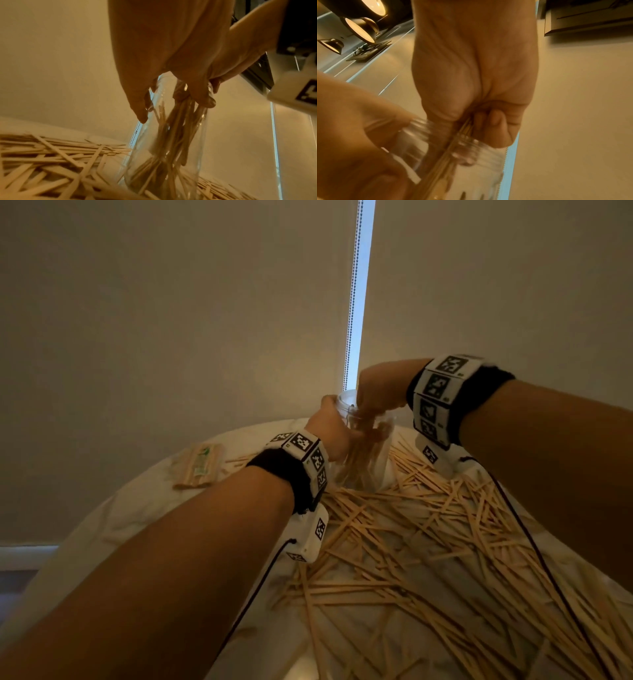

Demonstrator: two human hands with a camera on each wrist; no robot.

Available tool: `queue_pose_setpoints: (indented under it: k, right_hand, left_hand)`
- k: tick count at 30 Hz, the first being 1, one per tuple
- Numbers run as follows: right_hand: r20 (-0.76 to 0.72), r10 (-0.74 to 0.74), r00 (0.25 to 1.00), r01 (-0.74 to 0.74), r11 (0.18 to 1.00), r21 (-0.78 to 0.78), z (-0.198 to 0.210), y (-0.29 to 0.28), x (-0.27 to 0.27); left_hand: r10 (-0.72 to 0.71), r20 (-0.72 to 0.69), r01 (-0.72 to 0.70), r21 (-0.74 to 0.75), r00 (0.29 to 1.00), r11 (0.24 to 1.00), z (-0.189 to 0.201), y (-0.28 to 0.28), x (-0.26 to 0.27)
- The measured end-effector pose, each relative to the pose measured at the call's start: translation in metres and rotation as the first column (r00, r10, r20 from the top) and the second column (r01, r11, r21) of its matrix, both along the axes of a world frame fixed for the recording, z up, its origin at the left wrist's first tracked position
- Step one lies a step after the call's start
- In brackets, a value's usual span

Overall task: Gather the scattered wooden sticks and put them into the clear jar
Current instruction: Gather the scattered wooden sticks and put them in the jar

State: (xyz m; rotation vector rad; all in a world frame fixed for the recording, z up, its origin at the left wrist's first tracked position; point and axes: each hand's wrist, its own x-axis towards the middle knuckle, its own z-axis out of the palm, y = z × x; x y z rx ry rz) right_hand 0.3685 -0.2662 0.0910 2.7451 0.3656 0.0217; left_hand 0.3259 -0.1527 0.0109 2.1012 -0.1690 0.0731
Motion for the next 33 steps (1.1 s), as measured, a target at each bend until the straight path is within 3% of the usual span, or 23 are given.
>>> queue_pose_setpoints:
  k: [5,10,14,17,20,24,27,31,33]
  right_hand:
    - [0.004,0.066,0.998,-0.066,0.998,0.009,0.01,-0.008,-0.002]
    - [-0.057,0.099,0.993,-0.082,0.967,0.241,0.02,-0.019,-0.025]
    - [0.136,0.064,0.989,-0.117,0.896,0.428,0.028,-0.043,-0.057]
    - [0.072,-0.026,0.997,-0.015,0.855,0.519,0.023,-0.067,-0.094]
    - [-0.131,-0.127,0.983,0.173,0.873,0.456,0.001,-0.099,-0.133]
    - [-0.345,-0.313,0.885,0.434,0.824,0.366,-0.042,-0.15,-0.181]
    - [-0.346,-0.418,0.84,0.519,0.805,0.286,-0.063,-0.175,-0.225]
    - [-0.322,-0.494,0.808,0.556,0.819,0.139,-0.085,-0.189,-0.263]
    - [-0.353,-0.461,0.814,0.544,0.818,0.185,-0.093,-0.183,-0.268]
  left_hand:
    - [0.0,0.004,0.001,-0.058,1.0,0.998,-0.001,0.001,-0.005]
    - [0.017,-0.007,-0.018,-0.108,1.0,0.994,-0.001,0.002,-0.011]
    - [0.062,-0.075,-0.053,0.118,0.995,0.992,0.0,0.007,-0.032]
    - [0.071,-0.127,-0.036,0.262,0.989,0.964,0.002,0.021,-0.053]
    - [0.054,-0.142,0.003,0.379,0.988,0.925,0.005,0.04,-0.087]
    - [0.058,-0.151,0.02,0.474,0.987,0.88,0.005,0.076,-0.136]
    - [0.103,-0.202,0.022,0.537,0.974,0.843,0.002,0.113,-0.166]
    - [0.24,-0.296,0.059,0.733,0.924,0.677,0.0,0.149,-0.206]
    - [0.288,-0.361,0.111,0.772,0.887,0.626,-0.004,0.154,-0.224]
